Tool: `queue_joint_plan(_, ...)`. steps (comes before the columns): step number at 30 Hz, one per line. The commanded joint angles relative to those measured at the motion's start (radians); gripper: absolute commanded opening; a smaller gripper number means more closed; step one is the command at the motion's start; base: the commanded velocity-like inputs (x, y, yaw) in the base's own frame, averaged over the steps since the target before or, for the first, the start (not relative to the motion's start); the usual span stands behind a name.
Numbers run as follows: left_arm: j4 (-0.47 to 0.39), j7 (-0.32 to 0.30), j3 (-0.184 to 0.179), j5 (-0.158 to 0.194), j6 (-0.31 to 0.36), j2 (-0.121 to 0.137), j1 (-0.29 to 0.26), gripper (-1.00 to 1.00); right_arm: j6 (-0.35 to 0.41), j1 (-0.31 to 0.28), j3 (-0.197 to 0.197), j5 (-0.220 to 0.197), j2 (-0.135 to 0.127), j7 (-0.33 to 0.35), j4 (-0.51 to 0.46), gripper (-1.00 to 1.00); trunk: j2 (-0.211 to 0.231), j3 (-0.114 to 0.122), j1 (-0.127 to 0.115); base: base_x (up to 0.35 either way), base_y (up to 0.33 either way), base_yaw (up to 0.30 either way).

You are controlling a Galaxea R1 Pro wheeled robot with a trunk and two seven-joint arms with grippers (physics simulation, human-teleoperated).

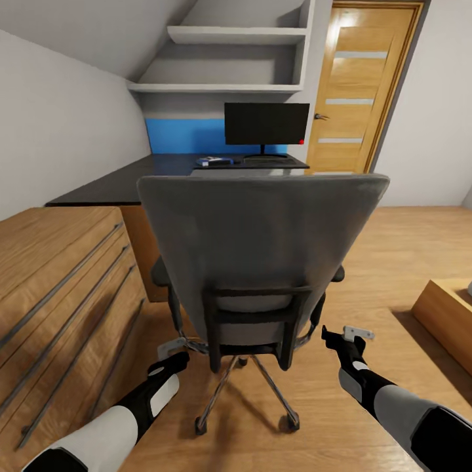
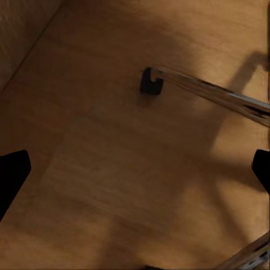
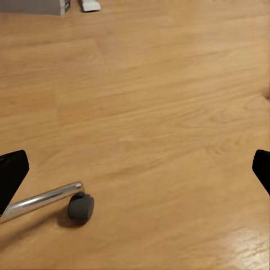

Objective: In the bedroom, organize the workspace by keeping the computer under the desk, ensuring the monitor is on the desk, placing the keyboard on the desk next to the monitor, placing the mouse on the desk next to the keyboard, moving the folder from the swivel chair onto the desk next to the mouse, stacking the notebook on top of the folder with the pen on top of the notebook, and positioning the swivel chair next to the desk.

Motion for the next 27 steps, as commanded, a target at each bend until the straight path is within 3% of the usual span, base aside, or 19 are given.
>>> queue_joint_plan(1, -0.002, 0.0, -0.012, 0.007, -0.004, 0.0, -0.001, 1.0, 0.0, 0.0, 0.009, -0.004, -0.001, -0.008, -0.002, 1.0, 0.0, -0.001, 0.0, 0.32, -0.094, 0.0)
queue_joint_plan(20, -0.002, -0.003, -0.012, 0.009, -0.001, 0.001, -0.001, 1.0, 0.0, 0.0, 0.009, -0.005, -0.003, -0.008, -0.002, 1.0, 0.0, -0.001, 0.0, 0.316, -0.094, 0.0)
queue_joint_plan(27, -0.002, -0.003, -0.014, 0.01, 0.001, -0.002, -0.001, 1.0, 0.0, 0.0, 0.01, -0.005, -0.002, -0.008, -0.002, 1.0, 0.0, -0.001, 0.0, 0.087, -0.22, 0.0)
